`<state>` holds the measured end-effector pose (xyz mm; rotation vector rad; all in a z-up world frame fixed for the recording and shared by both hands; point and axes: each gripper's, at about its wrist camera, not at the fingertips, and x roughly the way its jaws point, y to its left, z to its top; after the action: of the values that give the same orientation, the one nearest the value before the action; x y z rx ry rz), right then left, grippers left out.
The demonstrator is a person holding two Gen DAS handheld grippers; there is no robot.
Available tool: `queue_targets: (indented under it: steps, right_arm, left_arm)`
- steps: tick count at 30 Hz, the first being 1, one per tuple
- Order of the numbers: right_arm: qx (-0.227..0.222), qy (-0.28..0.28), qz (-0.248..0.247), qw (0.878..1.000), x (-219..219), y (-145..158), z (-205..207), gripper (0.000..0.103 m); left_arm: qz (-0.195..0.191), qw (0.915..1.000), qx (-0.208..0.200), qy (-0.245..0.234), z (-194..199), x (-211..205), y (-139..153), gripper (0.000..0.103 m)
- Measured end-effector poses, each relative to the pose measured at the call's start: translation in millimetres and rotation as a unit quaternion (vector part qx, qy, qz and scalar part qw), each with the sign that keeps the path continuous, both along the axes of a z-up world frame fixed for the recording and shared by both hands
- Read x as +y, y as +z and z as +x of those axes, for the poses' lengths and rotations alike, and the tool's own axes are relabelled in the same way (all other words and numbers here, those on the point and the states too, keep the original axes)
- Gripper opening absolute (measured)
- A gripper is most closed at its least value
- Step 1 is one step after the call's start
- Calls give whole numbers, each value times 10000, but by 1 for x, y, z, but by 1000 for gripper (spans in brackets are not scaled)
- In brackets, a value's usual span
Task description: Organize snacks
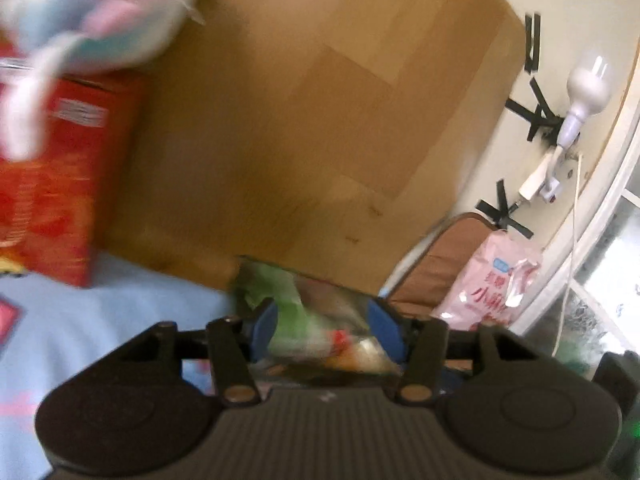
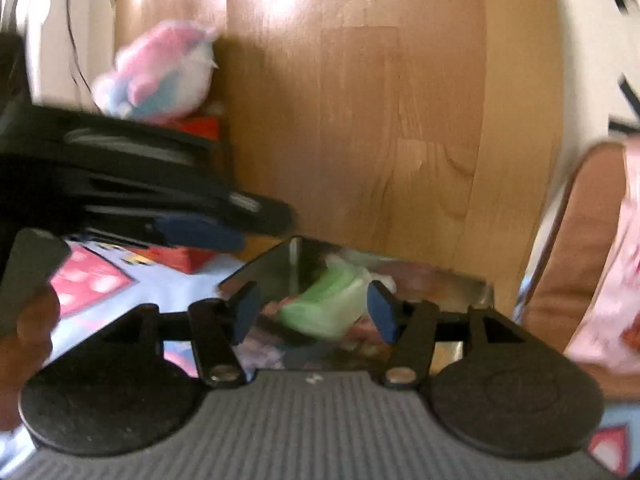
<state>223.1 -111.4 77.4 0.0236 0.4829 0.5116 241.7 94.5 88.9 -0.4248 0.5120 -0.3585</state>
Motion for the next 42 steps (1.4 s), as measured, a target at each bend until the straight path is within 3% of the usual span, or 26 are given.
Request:
queue_targets:
  steps: [3,6,12,14,19,42]
  right_arm:
    - [502,414,559,9963,-10,-13,-22,61]
    - [869,824,674,9905,2,-30,-44,61]
    - [957,1136,252,9886,40,-54,-71,62]
    - [1001,1117,187,9885,48,-61,-69,62]
    - [885,946,190,9914,40,-68,-72,68]
    - [894,827,242,9923,38,-71,-73,68]
  left_arm:
    - [-64,9987,420,266,-27,32,-27,52]
    - [-309,9939,949,467,-45,55,-60,52]
    - [-553,9913,1010,634,-61,68,-93,52]
    - [-439,9928,937,596,-61,66,-107,52]
    - [-281,9948,814,548,-62,57,-101,57]
    - [-125,9953,785,547,-62,53,-100,59]
